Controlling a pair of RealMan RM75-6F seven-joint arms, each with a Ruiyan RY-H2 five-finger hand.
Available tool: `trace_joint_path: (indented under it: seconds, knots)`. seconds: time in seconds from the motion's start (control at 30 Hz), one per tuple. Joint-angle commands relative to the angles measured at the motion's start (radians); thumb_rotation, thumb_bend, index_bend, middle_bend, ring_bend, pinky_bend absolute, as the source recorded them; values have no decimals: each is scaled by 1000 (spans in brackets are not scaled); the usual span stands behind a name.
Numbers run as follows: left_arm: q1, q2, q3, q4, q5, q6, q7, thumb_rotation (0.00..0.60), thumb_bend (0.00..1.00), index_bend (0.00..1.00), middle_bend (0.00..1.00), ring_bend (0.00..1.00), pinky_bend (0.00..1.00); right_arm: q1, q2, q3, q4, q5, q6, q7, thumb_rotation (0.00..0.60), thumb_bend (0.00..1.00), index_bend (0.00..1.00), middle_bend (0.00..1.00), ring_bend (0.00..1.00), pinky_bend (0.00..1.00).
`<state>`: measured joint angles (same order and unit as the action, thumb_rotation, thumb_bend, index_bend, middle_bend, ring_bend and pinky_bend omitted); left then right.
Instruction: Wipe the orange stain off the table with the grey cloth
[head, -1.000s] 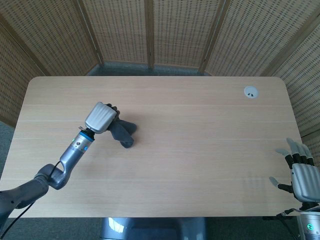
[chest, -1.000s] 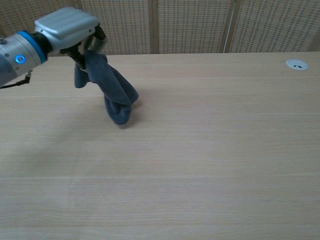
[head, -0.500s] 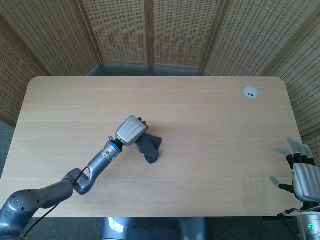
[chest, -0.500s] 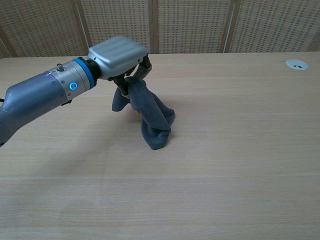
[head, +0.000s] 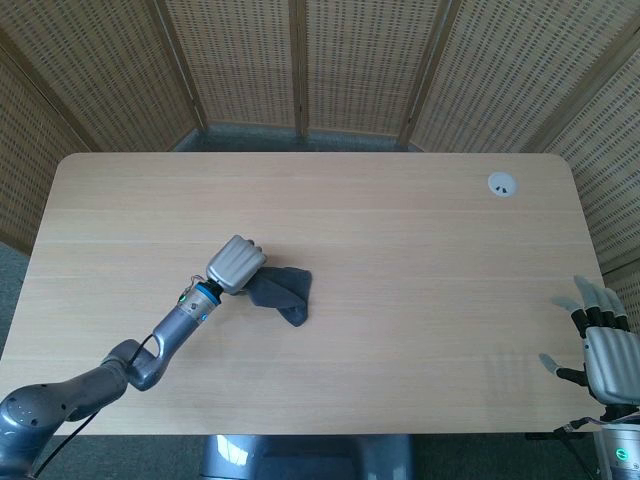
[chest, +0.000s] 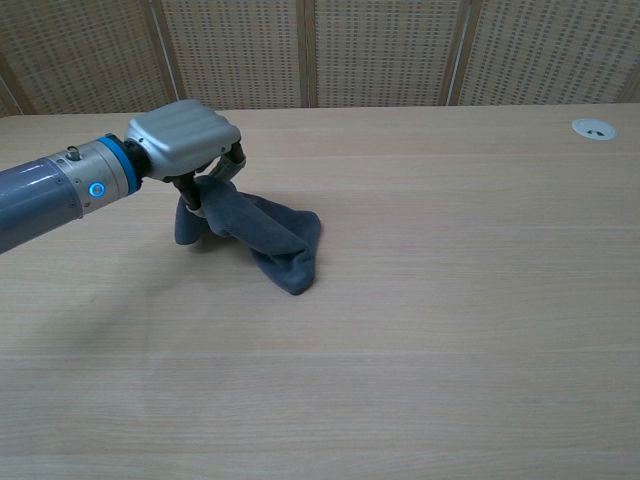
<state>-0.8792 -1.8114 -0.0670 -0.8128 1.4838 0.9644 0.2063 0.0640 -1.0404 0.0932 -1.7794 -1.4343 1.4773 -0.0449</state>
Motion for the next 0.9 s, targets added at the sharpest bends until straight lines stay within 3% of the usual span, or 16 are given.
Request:
trace_joint_path:
  seconds: [0.03,0.37,0.57,0.73,0.9]
  knots:
    - [25,29,15,14,-4,2,-11,600,151,751,680,635,897,1,-1,0,-1,-2,0,-2,600,0,241,0,0,0]
    - [101,131,66,56,34,70,-92,600,150,751,681,635,897,-3,2,2,-5,-3,9,4,600,0,241,0,0,0]
    - [152,208,40,62,0,112,-163,600,151,751,681,635,897,-5,2,-1,-8,-12,13,4,600,1,241,0,0,0]
    - [182,253,-14,37,-36,179,-248,600,152,751,682,635,897,-7,4,-2,-11,-16,18,5,600,0,236,0,0,0]
    - [192,274,-47,16,-47,227,-260,600,151,750,681,635,897,-7,2,-4,-12,-20,19,1,600,0,236,0,0,0]
